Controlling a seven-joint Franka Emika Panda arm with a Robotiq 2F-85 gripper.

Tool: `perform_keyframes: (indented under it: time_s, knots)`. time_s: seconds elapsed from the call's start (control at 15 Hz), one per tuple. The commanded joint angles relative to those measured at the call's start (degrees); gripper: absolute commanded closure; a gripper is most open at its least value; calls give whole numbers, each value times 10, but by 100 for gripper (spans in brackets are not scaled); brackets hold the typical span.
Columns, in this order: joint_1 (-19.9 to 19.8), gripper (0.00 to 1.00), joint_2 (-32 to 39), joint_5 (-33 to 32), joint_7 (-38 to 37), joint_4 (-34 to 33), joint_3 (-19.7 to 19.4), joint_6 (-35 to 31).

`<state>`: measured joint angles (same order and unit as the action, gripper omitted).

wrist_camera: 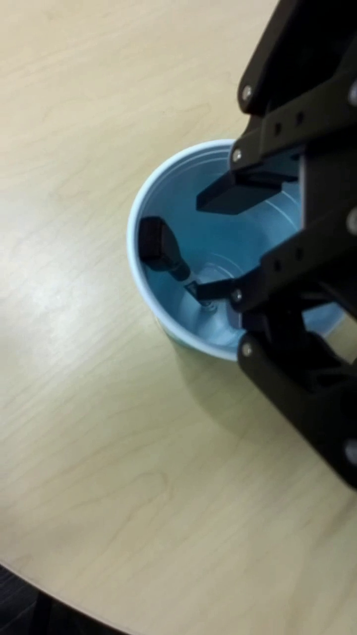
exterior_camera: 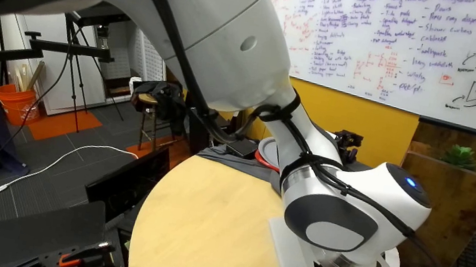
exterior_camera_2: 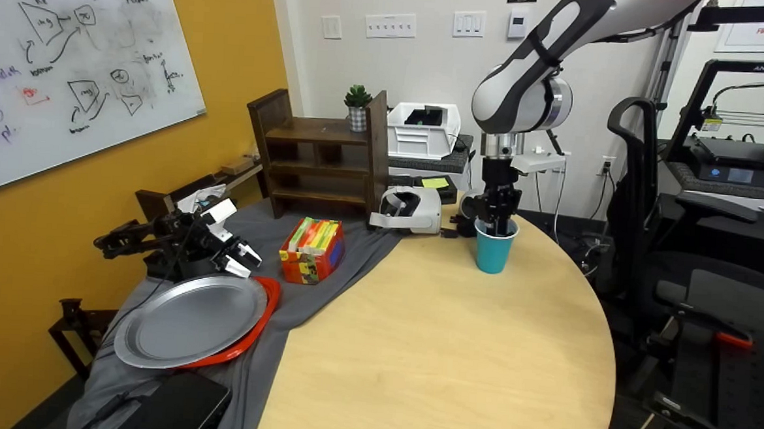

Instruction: Put the marker on the table

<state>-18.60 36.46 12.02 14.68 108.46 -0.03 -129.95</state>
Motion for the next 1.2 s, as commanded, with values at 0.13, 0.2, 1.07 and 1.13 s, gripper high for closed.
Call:
perform_keyframes:
  time_s: [0.13,0.2,1.07,1.13]
  knots:
    - [16,61,19,-8,-10,-34,-12,35]
    - [17,61,22,-9,-11,-35,-12,37]
    - [27,90,25,-23,-27,-35,-32,57]
    - [29,96,24,-24,-28,-35,-34,58]
